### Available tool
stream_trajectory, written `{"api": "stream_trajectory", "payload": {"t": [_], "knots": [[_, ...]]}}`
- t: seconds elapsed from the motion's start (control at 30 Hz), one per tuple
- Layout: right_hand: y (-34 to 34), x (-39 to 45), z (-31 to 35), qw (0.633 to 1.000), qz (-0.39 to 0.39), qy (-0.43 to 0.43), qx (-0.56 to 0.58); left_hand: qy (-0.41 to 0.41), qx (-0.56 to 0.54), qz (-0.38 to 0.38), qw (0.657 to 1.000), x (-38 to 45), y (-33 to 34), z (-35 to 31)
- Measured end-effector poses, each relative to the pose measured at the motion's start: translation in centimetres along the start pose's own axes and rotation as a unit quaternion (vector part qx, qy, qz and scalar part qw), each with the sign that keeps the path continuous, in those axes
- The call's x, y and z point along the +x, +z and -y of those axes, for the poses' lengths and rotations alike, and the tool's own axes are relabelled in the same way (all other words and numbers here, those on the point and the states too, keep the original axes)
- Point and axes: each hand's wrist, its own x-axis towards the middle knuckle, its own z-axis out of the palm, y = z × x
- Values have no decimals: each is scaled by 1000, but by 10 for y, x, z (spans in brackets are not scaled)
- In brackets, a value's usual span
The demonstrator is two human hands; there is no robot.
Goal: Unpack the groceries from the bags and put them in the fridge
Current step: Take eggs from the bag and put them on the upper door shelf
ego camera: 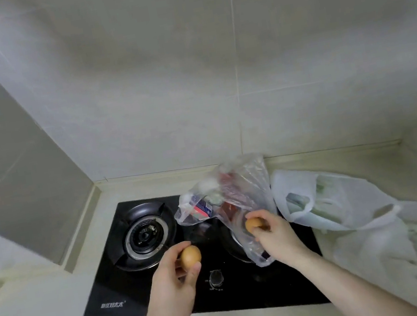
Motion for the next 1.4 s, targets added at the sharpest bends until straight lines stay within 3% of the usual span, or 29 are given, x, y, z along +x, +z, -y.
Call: {"api": "stream_trajectory", "payload": {"t": [0.13,0.27,0.4,0.8,0.9,1.07,1.4], "knots": [[-51,-65,1,987,-38,65,141,22,0,59,998,-11,20,-18],[-106,-129,-9,981,-79,92,151,74,11,129,989,-17,56,-57],[-156,-201,-17,964,-174,103,175,149,21,197,969,-31,108,-109],[-258,-480,-61,904,-385,140,126,307,-14,401,863,-226,254,-242],[-272,-547,-67,886,-428,152,91,344,-26,444,827,-285,281,-261],[-285,-646,-74,825,-532,168,86,379,-34,533,756,-377,325,-293],[-283,-809,-67,606,-753,254,34,435,-50,739,512,-551,423,-355]]}}
